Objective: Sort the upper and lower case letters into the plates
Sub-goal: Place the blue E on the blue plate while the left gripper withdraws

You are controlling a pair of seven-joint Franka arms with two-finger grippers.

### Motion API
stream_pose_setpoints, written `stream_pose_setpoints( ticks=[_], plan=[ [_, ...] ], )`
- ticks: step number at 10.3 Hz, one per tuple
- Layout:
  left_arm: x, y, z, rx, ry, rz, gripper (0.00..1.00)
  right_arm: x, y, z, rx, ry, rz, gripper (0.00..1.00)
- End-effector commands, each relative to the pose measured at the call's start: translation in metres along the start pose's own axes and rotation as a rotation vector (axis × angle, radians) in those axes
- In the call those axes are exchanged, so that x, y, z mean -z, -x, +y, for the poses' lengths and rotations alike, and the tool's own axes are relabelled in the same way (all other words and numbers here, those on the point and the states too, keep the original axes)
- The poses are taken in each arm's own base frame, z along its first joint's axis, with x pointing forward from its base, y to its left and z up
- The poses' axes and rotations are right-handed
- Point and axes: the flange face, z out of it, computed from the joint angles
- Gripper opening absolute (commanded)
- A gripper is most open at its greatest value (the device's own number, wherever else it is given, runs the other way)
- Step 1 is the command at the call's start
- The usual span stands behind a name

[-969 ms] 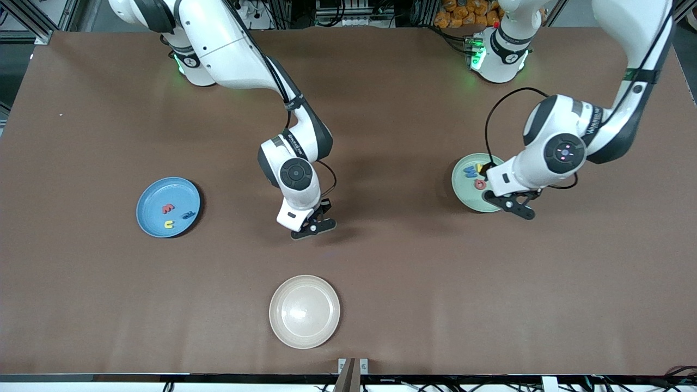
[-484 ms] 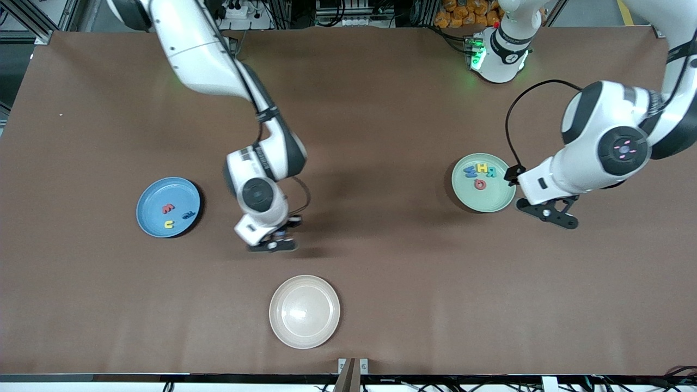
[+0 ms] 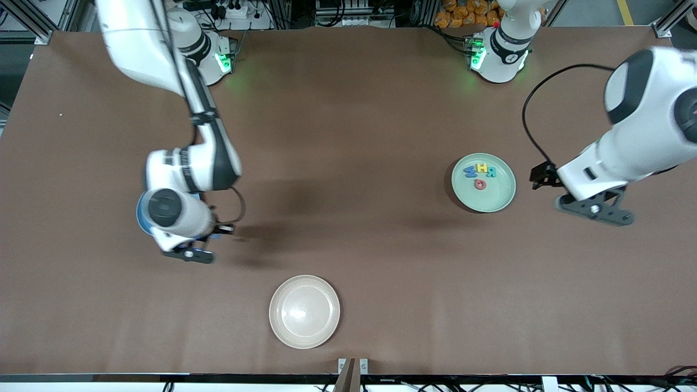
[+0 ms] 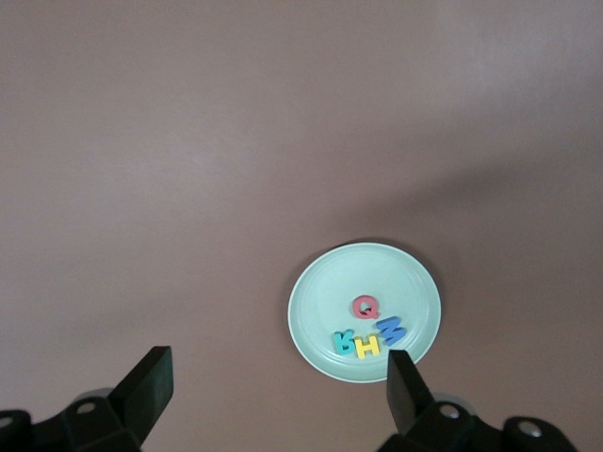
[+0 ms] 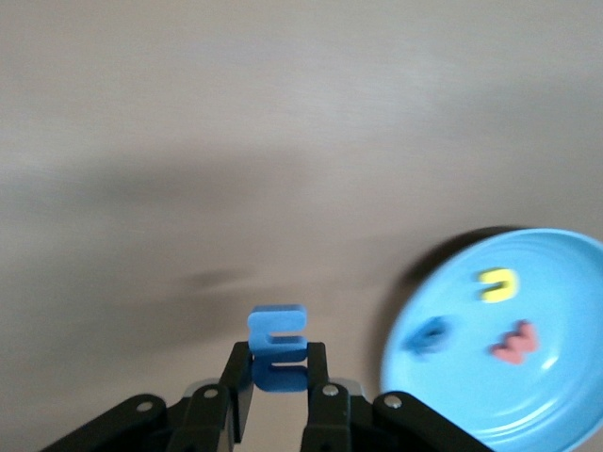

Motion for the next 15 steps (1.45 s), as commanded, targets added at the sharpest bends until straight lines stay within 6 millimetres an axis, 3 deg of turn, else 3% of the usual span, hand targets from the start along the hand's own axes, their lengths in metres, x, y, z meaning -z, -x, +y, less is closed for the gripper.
stream_pose_setpoints(
  ticks=[1, 2, 3, 4, 5, 8, 11, 13, 15],
  plan=[
    [0.041, 0.027, -0.019, 0.080, 0.035, 0.044, 1.00, -0.013, 0.017, 0.058, 0.036, -0.009, -0.016, 0.00],
    [0.054, 0.038, -0.018, 0.085, 0.034, 0.037, 1.00, -0.021, 0.014, 0.087, 0.056, -0.009, -0.033, 0.00],
    [0.063, 0.048, -0.016, 0.091, 0.028, 0.025, 1.00, -0.027, 0.015, 0.104, 0.057, -0.013, -0.050, 0.16],
    [0.073, 0.057, -0.015, 0.100, 0.022, 0.019, 1.00, -0.029, 0.016, 0.107, 0.038, -0.011, -0.061, 0.81],
    [0.081, 0.064, -0.013, 0.101, 0.015, 0.022, 1.00, -0.028, 0.014, 0.118, 0.019, -0.015, -0.059, 1.00],
    [0.082, 0.068, -0.013, 0.093, 0.005, 0.011, 1.00, 0.000, 0.007, 0.144, -0.025, -0.045, -0.011, 1.00],
    [0.093, 0.072, -0.009, 0.096, 0.011, 0.028, 1.00, 0.053, 0.002, 0.172, -0.050, -0.095, 0.086, 1.00],
    [0.093, 0.072, -0.012, 0.107, 0.001, 0.027, 1.00, 0.095, 0.011, 0.173, -0.029, -0.175, 0.138, 1.00],
    [0.091, 0.072, -0.014, 0.118, 0.010, 0.025, 1.00, 0.139, 0.030, 0.175, 0.033, -0.089, 0.159, 1.00]
  ],
)
